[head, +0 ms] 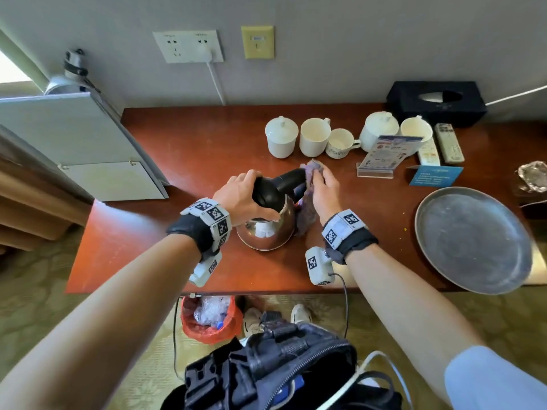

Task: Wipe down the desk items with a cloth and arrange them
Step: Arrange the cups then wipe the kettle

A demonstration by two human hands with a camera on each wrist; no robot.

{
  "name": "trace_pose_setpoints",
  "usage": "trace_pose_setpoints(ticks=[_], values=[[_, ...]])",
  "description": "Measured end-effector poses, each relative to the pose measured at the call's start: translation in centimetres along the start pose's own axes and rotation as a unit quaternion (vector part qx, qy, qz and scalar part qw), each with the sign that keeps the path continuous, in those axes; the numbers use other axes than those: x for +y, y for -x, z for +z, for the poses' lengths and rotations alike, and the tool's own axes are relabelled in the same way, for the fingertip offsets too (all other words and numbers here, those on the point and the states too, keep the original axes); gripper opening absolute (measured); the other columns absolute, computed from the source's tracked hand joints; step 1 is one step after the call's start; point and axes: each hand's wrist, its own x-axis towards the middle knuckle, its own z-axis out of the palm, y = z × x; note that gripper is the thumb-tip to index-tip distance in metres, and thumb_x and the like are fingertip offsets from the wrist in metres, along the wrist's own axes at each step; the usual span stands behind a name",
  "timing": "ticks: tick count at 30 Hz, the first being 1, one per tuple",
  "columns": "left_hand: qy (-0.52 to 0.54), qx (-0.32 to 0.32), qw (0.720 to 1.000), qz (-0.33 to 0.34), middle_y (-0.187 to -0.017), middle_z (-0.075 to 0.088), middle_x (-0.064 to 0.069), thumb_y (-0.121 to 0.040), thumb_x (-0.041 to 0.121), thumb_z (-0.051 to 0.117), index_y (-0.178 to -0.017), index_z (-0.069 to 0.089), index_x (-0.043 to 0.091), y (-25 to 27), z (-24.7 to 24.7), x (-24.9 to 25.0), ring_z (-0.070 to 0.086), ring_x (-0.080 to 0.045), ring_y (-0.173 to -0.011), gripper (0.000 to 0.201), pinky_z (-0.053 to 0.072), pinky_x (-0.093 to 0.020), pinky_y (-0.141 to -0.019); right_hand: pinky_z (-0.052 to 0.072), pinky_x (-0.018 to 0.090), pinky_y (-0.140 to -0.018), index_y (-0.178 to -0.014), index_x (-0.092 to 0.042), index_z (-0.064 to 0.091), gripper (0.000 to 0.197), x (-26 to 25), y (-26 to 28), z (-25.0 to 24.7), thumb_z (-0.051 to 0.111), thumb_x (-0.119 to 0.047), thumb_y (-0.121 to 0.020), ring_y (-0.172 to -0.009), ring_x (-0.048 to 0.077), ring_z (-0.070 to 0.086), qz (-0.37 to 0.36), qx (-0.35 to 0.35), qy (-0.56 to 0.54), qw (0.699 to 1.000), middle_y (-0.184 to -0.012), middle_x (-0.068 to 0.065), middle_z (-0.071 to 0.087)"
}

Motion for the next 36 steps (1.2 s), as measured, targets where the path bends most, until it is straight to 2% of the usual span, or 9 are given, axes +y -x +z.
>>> trace_pose_setpoints(ticks=[2,5,9,16,19,21,27,33,36], values=[[0.001,0.006,1.0,0.003,-0.127,0.052,0.003,-0.064,0.062,0.082,-0.138,0.04,0.025,0.0,-0.1,0.0,0.046,-0.019,-0.115,0.093,0.048,-0.045,-0.096,0.042,0.024,-0.102,-0.121,-0.016,0.067,0.028,-1.0,0.7,1.2,0.046,-0.017,-0.102,-0.114,0.01,0.058,-0.132,-0.054,0.084,0.986,-0.119,-0.005,0.068],[0.014,0.02,1.0,0.012,-0.121,0.053,0.002,-0.062,0.06,0.084,-0.137,0.043,0.02,0.0,0.1,-0.2,0.047,-0.021,-0.113,0.095,0.047,-0.041,-0.095,0.038,0.029,-0.106,-0.111,-0.018,0.073,0.024,-1.6,1.8,3.4,0.054,-0.017,-0.096,-0.116,0.015,0.056,-0.318,-0.148,0.217,0.911,-0.118,-0.003,0.07],[0.072,0.039,0.997,-0.014,-0.116,0.049,0.002,-0.058,0.059,0.087,-0.139,0.039,0.022,0.4,0.6,-0.5,0.049,-0.018,-0.109,0.102,0.05,-0.039,-0.094,0.04,0.038,-0.106,-0.113,-0.022,0.073,0.027,-0.8,1.0,3.3,0.052,-0.025,-0.096,-0.115,0.018,0.058,-0.316,-0.104,0.277,0.901,-0.118,-0.006,0.07],[0.07,0.024,0.997,-0.023,-0.117,0.049,0.001,-0.058,0.062,0.085,-0.137,0.038,0.027,0.4,0.4,-0.7,0.053,-0.018,-0.105,0.099,0.052,-0.038,-0.093,0.045,0.033,-0.098,-0.121,-0.02,0.068,0.029,-2.7,-1.9,1.7,0.049,-0.029,-0.1,-0.111,0.02,0.059,-0.078,-0.082,0.25,0.962,-0.12,0.002,0.069],[0.067,0.025,0.997,-0.02,-0.115,0.049,0.002,-0.057,0.063,0.085,-0.136,0.038,0.028,0.5,0.4,-0.7,0.054,-0.018,-0.102,0.098,0.053,-0.039,-0.092,0.048,0.028,-0.093,-0.114,-0.017,0.07,0.027,-2.8,-3.1,1.4,0.05,-0.027,-0.1,-0.102,0.019,0.063,0.007,-0.071,0.169,0.983,-0.108,0.002,0.072],[0.066,0.022,0.997,-0.015,-0.114,0.049,0.003,-0.057,0.064,0.085,-0.135,0.038,0.029,0.5,0.3,-0.8,0.055,-0.017,-0.101,0.097,0.053,-0.039,-0.091,0.049,0.018,-0.079,-0.107,-0.011,0.07,0.023,-2.5,-3.7,0.8,0.05,-0.02,-0.1,-0.087,0.013,0.065,0.088,-0.06,0.078,0.991,-0.095,0.002,0.07],[0.1,0.029,0.995,0.004,-0.12,0.053,0.005,-0.06,0.056,0.089,-0.137,0.039,0.028,1.8,-0.1,-2.6,0.055,-0.016,-0.107,0.096,0.05,-0.036,-0.095,0.048,0.046,-0.104,-0.092,-0.014,0.076,0.024,1.1,-4.6,-0.3,0.066,-0.035,-0.086,-0.106,0.03,0.067,0.236,-0.06,-0.026,0.97,-0.105,0.013,0.074],[0.119,0.038,0.992,-0.002,-0.117,0.057,0.006,-0.059,0.051,0.091,-0.134,0.041,0.026,2.4,-0.4,-3.2,0.057,-0.016,-0.107,0.094,0.049,-0.034,-0.095,0.053,0.033,-0.078,-0.081,-0.013,0.063,0.024,1.3,-3.4,0.4,0.057,-0.029,-0.098,-0.113,0.04,0.063,0.31,-0.043,-0.07,0.947,-0.081,0.007,0.065],[0.098,0.039,0.994,-0.001,-0.117,0.055,0.005,-0.058,0.051,0.091,-0.133,0.043,0.024,2.1,-0.1,-2.5,0.056,-0.016,-0.105,0.093,0.049,-0.032,-0.091,0.053,0.038,-0.08,-0.079,-0.009,0.064,0.027,2.7,-2.5,0.5,0.064,-0.033,-0.093,-0.084,0.028,0.066,0.377,-0.01,-0.178,0.909,-0.078,0.011,0.068]])
